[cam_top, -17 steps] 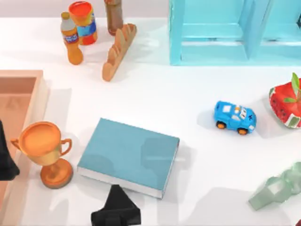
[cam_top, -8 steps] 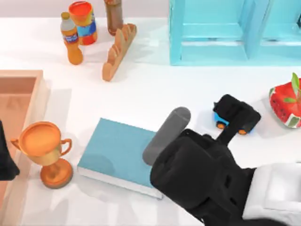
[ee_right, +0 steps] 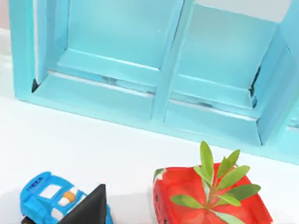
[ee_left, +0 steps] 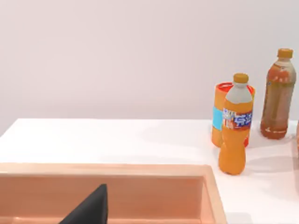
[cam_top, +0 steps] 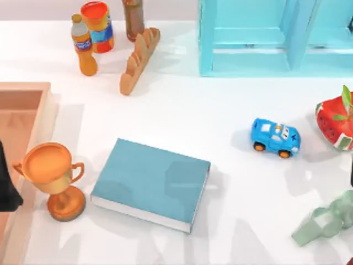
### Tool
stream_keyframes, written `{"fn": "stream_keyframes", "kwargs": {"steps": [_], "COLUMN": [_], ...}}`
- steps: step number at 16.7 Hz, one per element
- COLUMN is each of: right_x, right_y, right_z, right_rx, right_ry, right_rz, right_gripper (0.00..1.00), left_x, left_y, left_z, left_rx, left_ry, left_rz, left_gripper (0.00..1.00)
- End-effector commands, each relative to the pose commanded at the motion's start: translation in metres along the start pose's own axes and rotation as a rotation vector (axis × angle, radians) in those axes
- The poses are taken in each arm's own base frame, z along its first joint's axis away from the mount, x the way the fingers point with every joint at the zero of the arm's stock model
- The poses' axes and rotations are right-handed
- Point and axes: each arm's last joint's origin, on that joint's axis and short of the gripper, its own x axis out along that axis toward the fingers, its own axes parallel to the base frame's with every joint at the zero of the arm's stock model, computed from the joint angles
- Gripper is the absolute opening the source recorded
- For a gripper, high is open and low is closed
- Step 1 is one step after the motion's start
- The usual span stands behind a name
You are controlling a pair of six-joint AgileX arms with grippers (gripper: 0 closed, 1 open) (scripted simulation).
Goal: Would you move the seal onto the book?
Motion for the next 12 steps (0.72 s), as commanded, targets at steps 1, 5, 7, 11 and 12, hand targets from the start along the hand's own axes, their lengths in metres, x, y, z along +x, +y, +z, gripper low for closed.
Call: {"fn": "stream_keyframes", "kwargs": {"steps": [1,5,7,11,12], "right_x": [-0.006,-0.014,-0.013,-0.011,-0.011], "right_y": [-0.011,-0.033,-0.037,-0.038,-0.038], "right_z": [-0.012,-0.057,-0.073,-0.082,-0.082], "right_rx": [0.054,0.169,0.19,0.199,0.199], "right_ry": [-0.047,-0.189,-0.226,-0.246,-0.246], "right_rz": [-0.02,-0.075,-0.086,-0.09,-0.09], "right_gripper": [1.0,1.0,1.0,1.0,1.0], "left_x": [0.0,0.0,0.0,0.0,0.0], "left_y": [0.0,0.0,0.0,0.0,0.0], "left_z": [0.0,0.0,0.0,0.0,0.0], "left_rx": [0.0,0.0,0.0,0.0,0.0], "left_ry": [0.0,0.0,0.0,0.0,0.0], "left_rz": [0.0,0.0,0.0,0.0,0.0], "left_gripper": [1.0,1.0,1.0,1.0,1.0]}}
